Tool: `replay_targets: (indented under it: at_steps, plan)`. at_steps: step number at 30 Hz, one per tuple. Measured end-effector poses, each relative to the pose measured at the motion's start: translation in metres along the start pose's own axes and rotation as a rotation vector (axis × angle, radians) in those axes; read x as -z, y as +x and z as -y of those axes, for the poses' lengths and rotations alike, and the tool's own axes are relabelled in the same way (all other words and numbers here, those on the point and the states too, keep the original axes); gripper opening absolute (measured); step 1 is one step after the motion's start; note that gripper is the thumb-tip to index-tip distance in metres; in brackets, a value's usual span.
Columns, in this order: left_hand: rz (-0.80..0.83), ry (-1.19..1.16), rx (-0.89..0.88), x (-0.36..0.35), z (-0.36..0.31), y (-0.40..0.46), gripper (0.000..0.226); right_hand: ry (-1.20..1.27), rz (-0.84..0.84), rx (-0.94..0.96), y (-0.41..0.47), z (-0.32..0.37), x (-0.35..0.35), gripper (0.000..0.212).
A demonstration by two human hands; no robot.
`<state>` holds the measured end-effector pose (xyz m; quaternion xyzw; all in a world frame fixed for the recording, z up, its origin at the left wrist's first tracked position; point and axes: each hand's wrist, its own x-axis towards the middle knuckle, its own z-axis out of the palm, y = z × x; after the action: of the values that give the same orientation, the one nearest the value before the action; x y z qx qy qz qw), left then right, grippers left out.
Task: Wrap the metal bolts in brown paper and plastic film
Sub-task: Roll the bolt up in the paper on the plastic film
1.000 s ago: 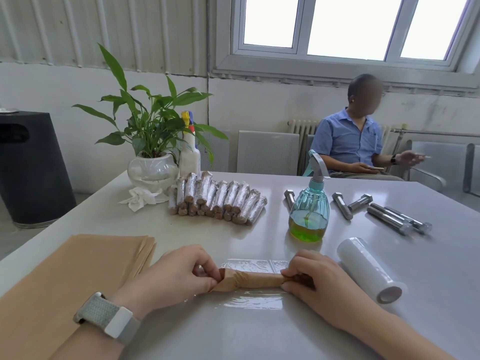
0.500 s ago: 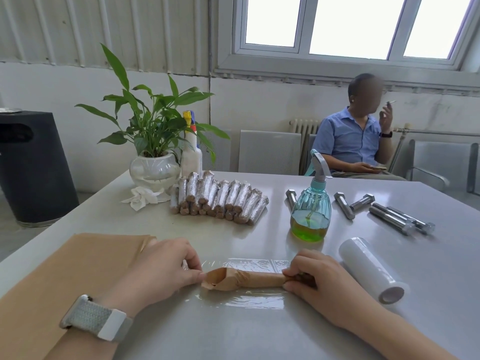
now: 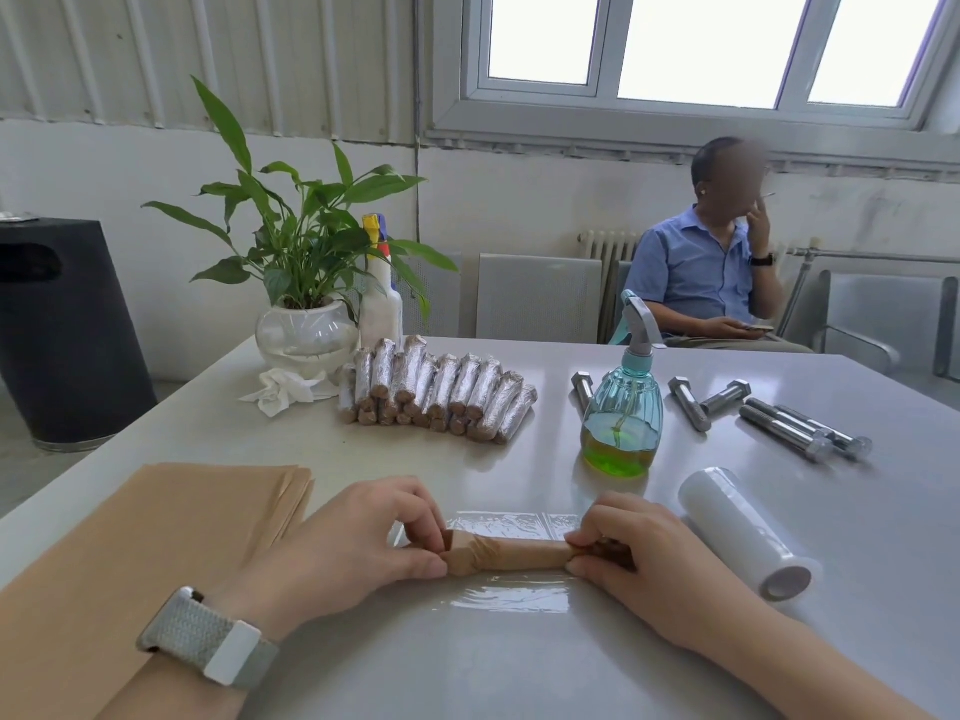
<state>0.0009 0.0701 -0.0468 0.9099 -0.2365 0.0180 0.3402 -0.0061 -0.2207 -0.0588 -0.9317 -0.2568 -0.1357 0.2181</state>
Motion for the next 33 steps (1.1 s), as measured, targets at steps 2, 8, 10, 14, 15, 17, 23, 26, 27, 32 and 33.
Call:
replay_targets:
  at_steps: [2,8,10,14,15,17,23,26,27,32,33]
  plan:
    - [-0.035,-0.018,0.027,0.001,-0.001,0.000,0.019,0.005,-0.001,-0.003,0.000,-0.001,0.000,0.011]
    - [-0.038,-0.049,0.102,-0.003,-0.001,-0.002,0.031,0.011,0.004,-0.006,0.001,-0.001,0.000,0.010]
    - [-0.043,-0.047,0.123,-0.003,-0.001,-0.002,0.025,0.014,0.006,-0.009,0.000,-0.001,0.000,0.011]
    - [-0.053,-0.031,0.160,-0.004,0.000,0.001,0.012,0.014,0.004,-0.010,0.000,-0.001,0.000,0.011]
    - [-0.064,-0.021,0.168,-0.006,0.000,0.001,0.011,0.015,0.004,-0.008,0.000,-0.001,0.000,0.011]
    - [-0.105,0.003,0.183,-0.009,0.000,0.001,0.010,0.014,0.006,-0.006,0.000,-0.001,0.000,0.011]
    - [-0.081,0.048,0.145,-0.010,-0.003,-0.002,0.014,0.011,0.004,0.001,0.001,-0.002,-0.001,0.010]
    - [-0.071,0.075,0.095,-0.010,-0.007,-0.002,0.010,0.003,0.008,0.002,0.000,-0.002,-0.002,0.010]
    - [-0.073,0.099,0.089,-0.010,-0.008,-0.002,0.009,0.001,0.008,0.003,0.001,-0.002,-0.002,0.010]
    - [-0.085,0.219,0.152,-0.014,-0.012,-0.001,0.005,0.006,0.007,0.011,0.002,-0.002,-0.002,0.010]
    - [-0.079,0.224,0.192,-0.014,-0.012,0.000,0.004,0.005,0.007,0.013,0.002,-0.002,-0.002,0.010]
